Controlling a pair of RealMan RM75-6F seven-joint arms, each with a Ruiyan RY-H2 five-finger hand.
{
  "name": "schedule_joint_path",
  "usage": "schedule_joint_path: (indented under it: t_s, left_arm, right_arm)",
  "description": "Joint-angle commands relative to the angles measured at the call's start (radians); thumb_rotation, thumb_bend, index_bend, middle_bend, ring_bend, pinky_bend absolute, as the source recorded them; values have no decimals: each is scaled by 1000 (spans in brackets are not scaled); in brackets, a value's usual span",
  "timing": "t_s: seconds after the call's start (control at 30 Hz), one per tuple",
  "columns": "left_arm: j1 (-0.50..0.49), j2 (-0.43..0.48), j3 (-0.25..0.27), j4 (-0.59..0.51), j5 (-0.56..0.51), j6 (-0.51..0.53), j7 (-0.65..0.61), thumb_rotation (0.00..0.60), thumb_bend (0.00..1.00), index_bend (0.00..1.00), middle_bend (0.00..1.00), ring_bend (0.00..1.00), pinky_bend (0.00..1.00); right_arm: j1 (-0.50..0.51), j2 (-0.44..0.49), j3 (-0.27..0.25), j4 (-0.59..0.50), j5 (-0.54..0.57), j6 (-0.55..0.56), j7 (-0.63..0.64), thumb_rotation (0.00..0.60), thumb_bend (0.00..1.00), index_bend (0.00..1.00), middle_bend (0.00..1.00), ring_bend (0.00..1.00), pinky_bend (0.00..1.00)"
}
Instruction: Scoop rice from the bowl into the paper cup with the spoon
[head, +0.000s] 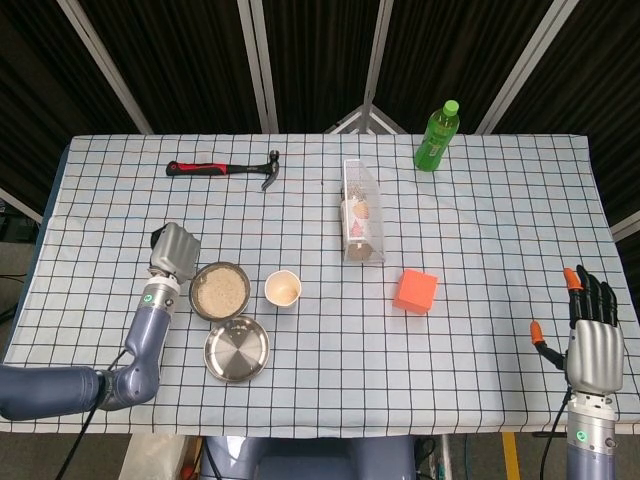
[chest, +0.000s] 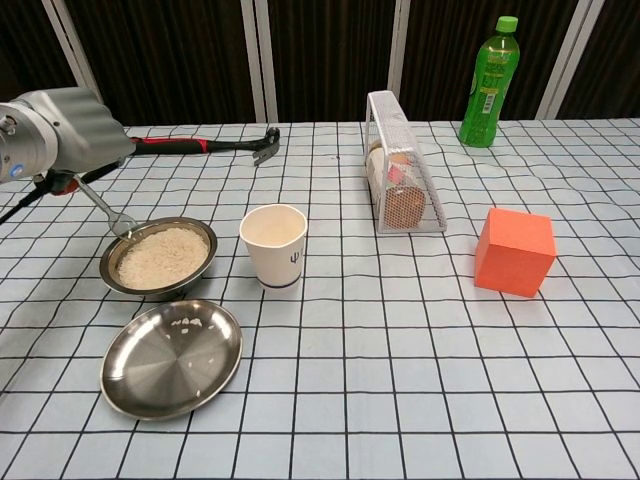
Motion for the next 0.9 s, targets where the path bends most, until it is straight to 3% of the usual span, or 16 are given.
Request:
schedule_joint_path:
  t_s: [0.03,0.9]
  left_arm:
    - [-15,-11,22,10,20,-1,21,600,495,543,1000,1000,1000]
    - [-79,-87,154,-16,129,7,125,600,495,540,1000,1000,1000]
  right_arm:
    - [1,0,0,1,-2,0,1,600,378,0,0,0,0]
    - [2,3,2,6,-8,1,-1,600,379,0,0,0,0]
